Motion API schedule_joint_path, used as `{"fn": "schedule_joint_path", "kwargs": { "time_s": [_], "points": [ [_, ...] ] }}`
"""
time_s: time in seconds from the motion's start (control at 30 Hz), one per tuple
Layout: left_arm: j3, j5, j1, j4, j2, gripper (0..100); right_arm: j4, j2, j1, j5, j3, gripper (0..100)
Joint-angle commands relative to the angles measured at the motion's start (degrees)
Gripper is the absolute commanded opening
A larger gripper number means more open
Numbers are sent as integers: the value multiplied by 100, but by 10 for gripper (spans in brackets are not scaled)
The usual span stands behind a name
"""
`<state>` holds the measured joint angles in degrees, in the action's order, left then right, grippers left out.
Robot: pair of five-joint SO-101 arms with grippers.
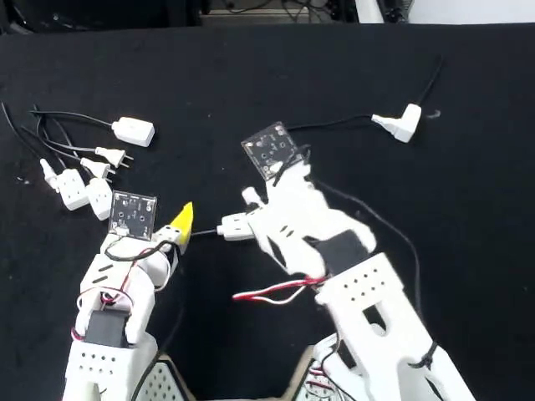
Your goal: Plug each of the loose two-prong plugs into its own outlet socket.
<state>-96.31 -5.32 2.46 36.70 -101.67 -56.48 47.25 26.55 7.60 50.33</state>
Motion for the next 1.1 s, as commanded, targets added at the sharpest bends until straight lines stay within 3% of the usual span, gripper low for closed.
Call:
{"fn": "schedule_joint_path", "kwargs": {
  "time_s": [0.0,0.5,1.07],
  "points": [
    [-110,9,-31,229,-53,220,-659,-268,-97,185,-813,11],
    [-110,9,40,273,-9,220,-2268,-3934,-105,-343,-3670,11],
    [-110,9,57,273,-9,220,-2567,-4646,-114,-624,-4163,11]
  ]
}}
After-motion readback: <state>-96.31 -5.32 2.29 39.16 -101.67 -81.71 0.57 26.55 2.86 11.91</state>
